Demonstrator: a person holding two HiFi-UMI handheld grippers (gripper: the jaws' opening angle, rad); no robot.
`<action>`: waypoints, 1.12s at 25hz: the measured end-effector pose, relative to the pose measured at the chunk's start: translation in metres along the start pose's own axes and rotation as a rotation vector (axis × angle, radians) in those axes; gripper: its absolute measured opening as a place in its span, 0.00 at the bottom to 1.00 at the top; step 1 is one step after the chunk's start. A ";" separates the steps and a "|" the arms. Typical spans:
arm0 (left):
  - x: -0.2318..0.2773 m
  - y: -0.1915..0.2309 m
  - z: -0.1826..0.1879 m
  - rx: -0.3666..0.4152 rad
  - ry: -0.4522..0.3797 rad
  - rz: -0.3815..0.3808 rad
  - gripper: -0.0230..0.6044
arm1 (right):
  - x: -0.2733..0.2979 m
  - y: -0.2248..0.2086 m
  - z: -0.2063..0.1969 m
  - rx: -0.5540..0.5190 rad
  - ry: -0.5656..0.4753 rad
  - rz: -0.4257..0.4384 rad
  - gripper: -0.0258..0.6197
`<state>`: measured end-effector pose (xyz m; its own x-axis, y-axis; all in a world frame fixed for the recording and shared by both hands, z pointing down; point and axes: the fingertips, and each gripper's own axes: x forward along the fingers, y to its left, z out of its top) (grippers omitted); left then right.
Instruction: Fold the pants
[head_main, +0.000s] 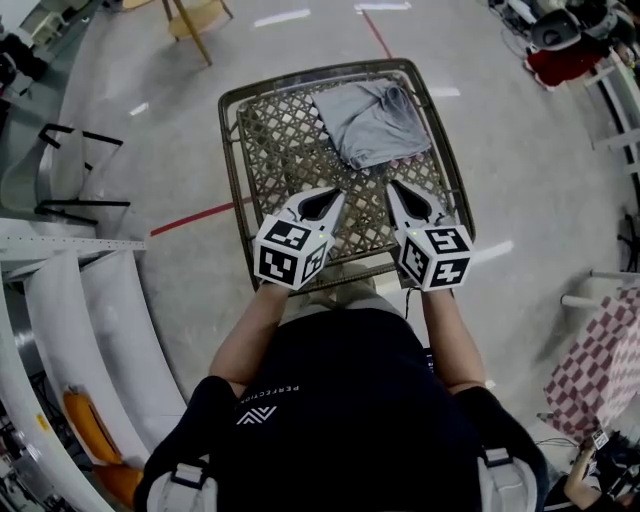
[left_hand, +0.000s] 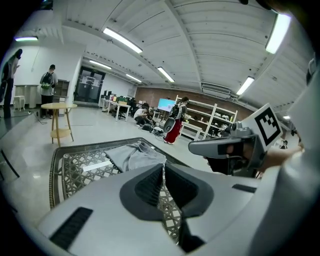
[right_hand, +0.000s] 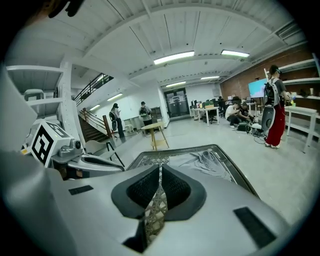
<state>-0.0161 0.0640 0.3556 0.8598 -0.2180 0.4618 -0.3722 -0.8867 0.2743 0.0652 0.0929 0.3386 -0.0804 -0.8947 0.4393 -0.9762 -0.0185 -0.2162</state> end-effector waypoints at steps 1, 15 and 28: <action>-0.002 -0.005 0.003 0.004 0.002 0.000 0.07 | -0.006 -0.001 0.001 0.002 0.004 -0.004 0.11; -0.004 -0.020 -0.028 0.046 0.034 -0.012 0.07 | -0.013 0.026 -0.029 -0.032 -0.005 0.003 0.10; -0.005 0.008 -0.056 0.058 0.037 -0.013 0.07 | 0.012 0.041 -0.055 -0.040 -0.009 -0.007 0.10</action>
